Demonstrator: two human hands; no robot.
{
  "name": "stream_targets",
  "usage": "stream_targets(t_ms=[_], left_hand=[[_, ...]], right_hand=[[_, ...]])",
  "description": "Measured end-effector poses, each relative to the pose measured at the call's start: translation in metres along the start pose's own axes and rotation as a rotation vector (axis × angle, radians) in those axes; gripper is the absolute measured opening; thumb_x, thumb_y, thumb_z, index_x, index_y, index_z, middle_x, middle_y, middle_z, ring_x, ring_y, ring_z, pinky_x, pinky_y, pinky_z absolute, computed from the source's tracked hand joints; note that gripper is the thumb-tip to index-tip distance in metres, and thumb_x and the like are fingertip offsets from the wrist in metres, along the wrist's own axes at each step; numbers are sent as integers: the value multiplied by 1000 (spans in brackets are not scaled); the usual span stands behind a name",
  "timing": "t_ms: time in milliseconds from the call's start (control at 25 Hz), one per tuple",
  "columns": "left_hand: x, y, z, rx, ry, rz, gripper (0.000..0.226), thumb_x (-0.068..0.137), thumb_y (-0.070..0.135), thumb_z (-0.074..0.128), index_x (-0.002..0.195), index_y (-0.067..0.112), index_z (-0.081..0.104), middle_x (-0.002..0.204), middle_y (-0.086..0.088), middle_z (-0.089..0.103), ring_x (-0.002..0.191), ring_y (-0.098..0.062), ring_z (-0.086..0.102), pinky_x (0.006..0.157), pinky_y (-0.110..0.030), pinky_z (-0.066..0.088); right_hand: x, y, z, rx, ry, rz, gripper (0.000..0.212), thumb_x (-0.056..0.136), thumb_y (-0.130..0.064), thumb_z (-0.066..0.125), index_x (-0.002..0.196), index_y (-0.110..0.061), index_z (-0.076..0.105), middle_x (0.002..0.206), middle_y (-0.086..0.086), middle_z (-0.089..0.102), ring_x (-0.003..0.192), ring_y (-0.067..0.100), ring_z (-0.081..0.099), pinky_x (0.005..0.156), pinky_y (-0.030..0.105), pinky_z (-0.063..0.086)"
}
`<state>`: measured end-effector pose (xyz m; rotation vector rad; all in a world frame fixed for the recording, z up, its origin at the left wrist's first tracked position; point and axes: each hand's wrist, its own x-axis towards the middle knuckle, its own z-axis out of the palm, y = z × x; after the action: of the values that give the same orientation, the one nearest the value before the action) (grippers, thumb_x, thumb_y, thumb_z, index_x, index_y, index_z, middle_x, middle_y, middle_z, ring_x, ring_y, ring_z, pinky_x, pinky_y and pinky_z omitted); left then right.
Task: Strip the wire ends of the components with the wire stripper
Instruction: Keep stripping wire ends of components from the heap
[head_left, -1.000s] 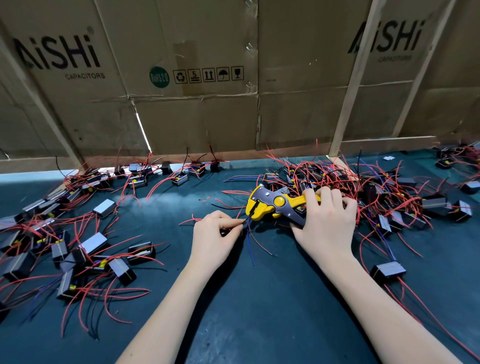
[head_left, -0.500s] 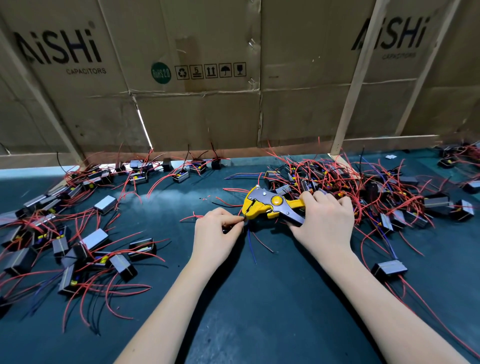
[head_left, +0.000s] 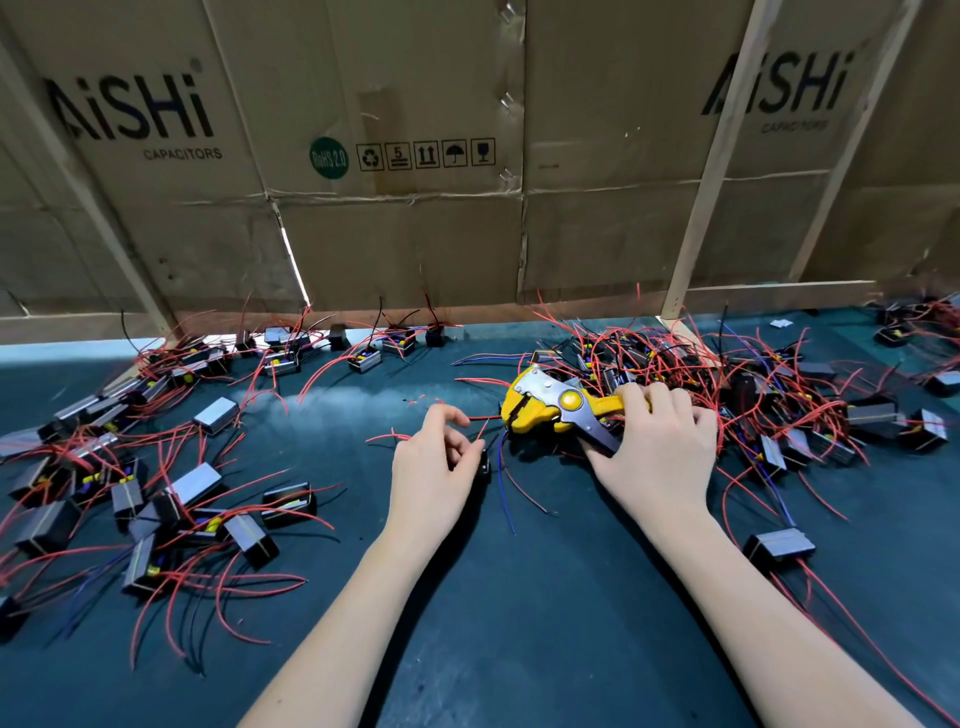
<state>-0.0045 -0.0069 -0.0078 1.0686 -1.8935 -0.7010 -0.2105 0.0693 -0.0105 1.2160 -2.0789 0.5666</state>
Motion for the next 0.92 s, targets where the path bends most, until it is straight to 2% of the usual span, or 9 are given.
stream_targets(t_ms=[200,560,920], left_hand=[[0,2,2,114,-23,57,9,85,11,67,79,17,63,71,7,63,69,-15,55,71,-34,47],[-1,-1,1,103,-46,102,14,86,11,65,77,20,60,68,10,58,69,-15,51,70,-35,46],[1,1,3,102,-35,68,17,85,12,65,74,22,59,66,10,57,70,-16,52,72,-36,46]], right_hand=[[0,3,6,37,-29,62,61,63,-55,79,101,-10,64,91,11,62,86,33,56,75,41,37],[-1,-9,5,0,-48,-3,62,58,-57,81,96,-12,62,89,8,60,85,31,55,73,39,36],[0,-13,0,19,-42,-61,57,59,-55,81,92,-13,64,85,6,62,82,30,57,73,39,37]])
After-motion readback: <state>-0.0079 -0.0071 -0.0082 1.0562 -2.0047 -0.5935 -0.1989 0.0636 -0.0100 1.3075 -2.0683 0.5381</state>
